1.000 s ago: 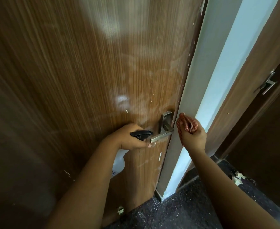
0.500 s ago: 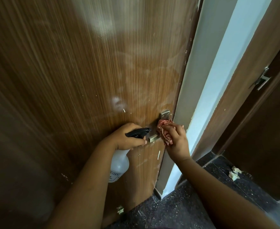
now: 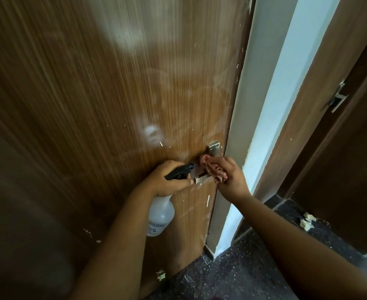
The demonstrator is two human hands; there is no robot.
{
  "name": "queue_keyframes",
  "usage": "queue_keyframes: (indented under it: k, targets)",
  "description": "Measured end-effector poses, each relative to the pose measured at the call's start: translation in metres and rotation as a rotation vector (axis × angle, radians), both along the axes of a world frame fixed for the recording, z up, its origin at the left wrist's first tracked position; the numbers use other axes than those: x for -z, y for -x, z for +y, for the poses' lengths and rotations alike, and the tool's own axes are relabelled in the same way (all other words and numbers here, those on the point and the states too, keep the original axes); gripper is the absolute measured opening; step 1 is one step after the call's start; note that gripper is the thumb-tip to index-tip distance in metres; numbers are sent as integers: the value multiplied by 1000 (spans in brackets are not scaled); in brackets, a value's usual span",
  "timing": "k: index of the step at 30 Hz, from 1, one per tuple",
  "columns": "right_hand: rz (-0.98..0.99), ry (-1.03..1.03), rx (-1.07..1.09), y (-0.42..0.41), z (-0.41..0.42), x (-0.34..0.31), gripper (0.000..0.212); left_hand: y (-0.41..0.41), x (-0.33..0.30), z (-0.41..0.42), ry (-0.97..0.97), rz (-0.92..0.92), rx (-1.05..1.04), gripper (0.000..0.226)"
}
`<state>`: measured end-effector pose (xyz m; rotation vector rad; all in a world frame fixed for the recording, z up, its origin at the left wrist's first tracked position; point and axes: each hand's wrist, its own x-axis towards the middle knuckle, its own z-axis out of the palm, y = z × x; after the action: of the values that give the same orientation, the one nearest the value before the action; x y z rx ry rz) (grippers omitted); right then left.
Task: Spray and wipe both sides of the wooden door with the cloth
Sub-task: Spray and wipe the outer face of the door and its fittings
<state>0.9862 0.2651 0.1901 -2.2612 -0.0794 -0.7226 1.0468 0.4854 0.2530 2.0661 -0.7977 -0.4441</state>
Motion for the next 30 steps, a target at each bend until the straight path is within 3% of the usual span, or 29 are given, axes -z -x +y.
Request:
queue_keyframes:
  k: [3, 6, 7, 9, 12, 17, 22, 25, 30]
  targets:
    - [37, -516, 216, 3, 18, -11, 42, 1, 7, 0, 38, -26, -34, 11]
    - [240, -916, 312, -6, 6, -22, 22, 1, 9, -2, 31, -35, -54, 11]
    - [282, -1135, 298, -10, -1, -24, 18, 1, 9, -2, 30, -39, -59, 11]
    - [310, -1572, 232, -11, -5, -25, 26, 2, 9, -4, 38, -41, -70, 12]
    - [335, -1897, 235, -6, 13, -20, 37, 3, 9, -5, 54, -49, -73, 12]
    - [382, -2043, 137, 2, 63, -15, 36, 6, 5, -5, 81, -24, -88, 37]
    - [528, -1843, -74, 29, 93, -7, 29, 9, 4, -7, 129, -12, -92, 48]
    - [673, -1761, -192, 39, 103, -1, 31, 8, 5, -6, 123, -29, -93, 43]
    - [531, -1904, -239, 24, 46, 12, 52, 8, 4, -5, 105, 12, -87, 32]
